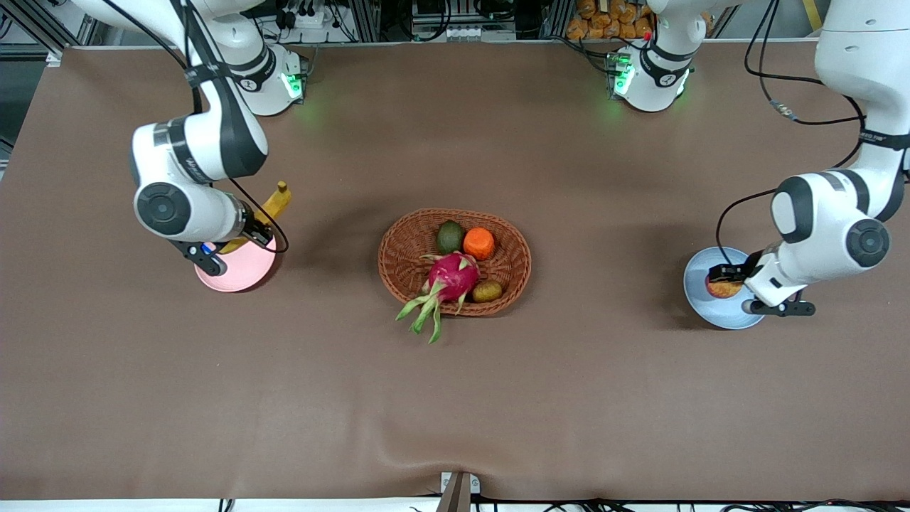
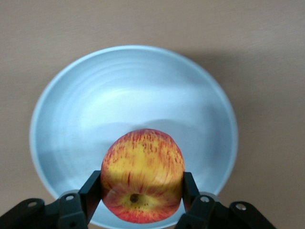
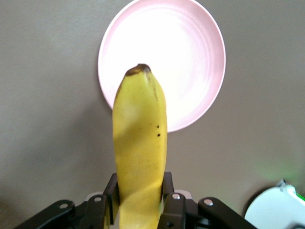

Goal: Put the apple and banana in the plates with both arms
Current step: 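Carry the banana to the pink plate while the left gripper carries the apple, then lower the banana onto the pink plate while the left gripper lowers the apple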

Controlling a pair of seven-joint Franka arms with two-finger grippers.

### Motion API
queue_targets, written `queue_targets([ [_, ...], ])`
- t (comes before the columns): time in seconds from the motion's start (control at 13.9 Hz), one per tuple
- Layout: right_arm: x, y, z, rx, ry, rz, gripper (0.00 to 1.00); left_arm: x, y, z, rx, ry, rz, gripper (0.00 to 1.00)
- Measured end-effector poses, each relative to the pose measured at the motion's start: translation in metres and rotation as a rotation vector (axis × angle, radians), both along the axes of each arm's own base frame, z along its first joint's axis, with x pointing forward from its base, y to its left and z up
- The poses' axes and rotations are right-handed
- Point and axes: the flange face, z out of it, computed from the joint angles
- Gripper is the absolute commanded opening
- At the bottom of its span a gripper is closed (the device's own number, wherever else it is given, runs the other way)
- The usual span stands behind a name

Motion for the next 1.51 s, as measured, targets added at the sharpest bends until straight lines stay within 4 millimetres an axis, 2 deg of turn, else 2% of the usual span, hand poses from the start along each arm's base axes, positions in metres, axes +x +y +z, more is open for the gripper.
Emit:
queue_targets([
  [0.14, 0.002, -0.037, -0.008, 0.042, 0.005, 0.048, 0.0, -0.005, 0.023, -0.001, -0.006, 0.0, -0.002, 0.46],
  [0.22, 0.005, -0.057, -0.008, 0.06, 0.003, 0.061, 0.0, -0.007, 0.028, -0.002, -0.007, 0.002, 0.0, 0.54],
  [0.36, 0.008, -0.077, -0.01, 0.076, -0.01, 0.067, 0.0, -0.008, 0.027, -0.004, -0.009, 0.007, -0.001, 0.58],
  [0.5, 0.008, -0.075, -0.022, 0.078, -0.026, 0.075, 0.0, -0.007, 0.021, -0.007, -0.013, 0.011, -0.011, 1.0],
  [0.93, 0.009, -0.072, -0.085, 0.076, -0.032, 0.085, 0.0, 0.007, 0.005, 0.006, -0.017, -0.015, -0.04, 1.0],
  [1.08, 0.005, -0.073, -0.104, 0.077, -0.031, 0.088, 0.0, 0.02, -0.006, 0.031, -0.026, -0.011, -0.061, 1.0],
  [1.15, 0.004, -0.073, -0.109, 0.077, -0.029, 0.092, 0.27, 0.029, -0.01, 0.054, -0.03, -0.005, -0.07, 1.0],
  [1.29, 0.004, -0.075, -0.112, 0.086, -0.025, 0.115, 0.52, 0.047, -0.018, 0.114, -0.034, 0.001, -0.089, 1.0],
  [1.37, 0.005, -0.079, -0.111, 0.095, -0.024, 0.136, 0.81, 0.053, -0.023, 0.143, -0.036, -0.004, -0.099, 1.0],
  [1.44, 0.006, -0.086, -0.111, 0.106, -0.022, 0.158, 1.0, 0.057, -0.027, 0.167, -0.035, -0.016, -0.105, 1.0],
  [1.51, 0.006, -0.094, -0.11, 0.118, -0.022, 0.181, 1.0, 0.061, -0.029, 0.186, -0.033, -0.031, -0.109, 1.0],
])
